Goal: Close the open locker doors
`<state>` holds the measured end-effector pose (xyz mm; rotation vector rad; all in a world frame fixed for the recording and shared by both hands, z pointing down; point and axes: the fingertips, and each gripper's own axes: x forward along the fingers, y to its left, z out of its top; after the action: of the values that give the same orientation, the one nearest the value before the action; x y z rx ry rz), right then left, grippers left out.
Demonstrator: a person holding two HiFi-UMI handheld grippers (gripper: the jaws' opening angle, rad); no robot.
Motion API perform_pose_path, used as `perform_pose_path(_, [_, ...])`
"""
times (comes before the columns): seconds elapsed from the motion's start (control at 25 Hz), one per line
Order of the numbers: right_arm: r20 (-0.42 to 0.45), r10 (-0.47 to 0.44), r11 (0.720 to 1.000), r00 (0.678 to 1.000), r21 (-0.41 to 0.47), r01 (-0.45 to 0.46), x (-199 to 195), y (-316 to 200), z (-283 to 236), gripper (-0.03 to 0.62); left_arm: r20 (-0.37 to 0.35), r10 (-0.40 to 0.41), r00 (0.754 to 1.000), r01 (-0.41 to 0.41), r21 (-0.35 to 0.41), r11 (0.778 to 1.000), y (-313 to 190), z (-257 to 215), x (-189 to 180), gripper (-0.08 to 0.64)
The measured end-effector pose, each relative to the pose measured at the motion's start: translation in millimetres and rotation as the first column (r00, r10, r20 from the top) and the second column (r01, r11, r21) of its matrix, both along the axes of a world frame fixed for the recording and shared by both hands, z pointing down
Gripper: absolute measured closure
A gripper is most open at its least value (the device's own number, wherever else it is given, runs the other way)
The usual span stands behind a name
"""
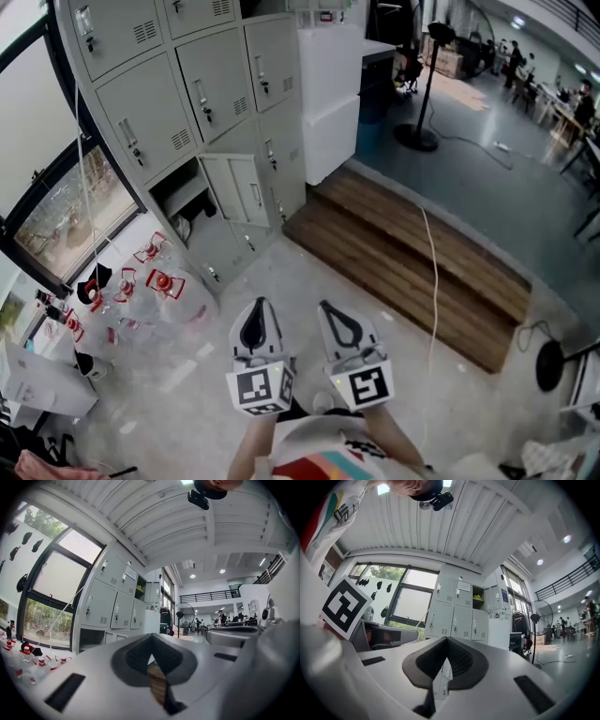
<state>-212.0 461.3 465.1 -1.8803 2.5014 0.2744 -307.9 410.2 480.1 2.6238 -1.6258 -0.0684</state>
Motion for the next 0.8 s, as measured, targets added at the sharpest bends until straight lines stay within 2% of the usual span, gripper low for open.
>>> perform_pose_path(0.16, [0.015, 0.020, 0.999, 1.000, -0.027, -0.020, 7, -3, 5, 0.588, 0.002, 0.002, 1.000, -0.002, 0.001, 1.000, 2, -3, 0, 0.554])
perform_pose_path(0.48, [0.030, 0.020, 0.998, 0.999, -0.053, -0.018, 12, -14, 14, 0.588, -0.010, -0.047, 0.999, 0.046, -0.022, 0.999, -14, 4, -16, 0.554])
perform_pose_path(0.8, [0.028, 0.047, 0.997, 0.999, -0.057, -0.045, 35, -37, 20, 0.588, -0.009, -0.021, 1.000, 0.021, -0.009, 1.000, -50, 4, 5, 0.554])
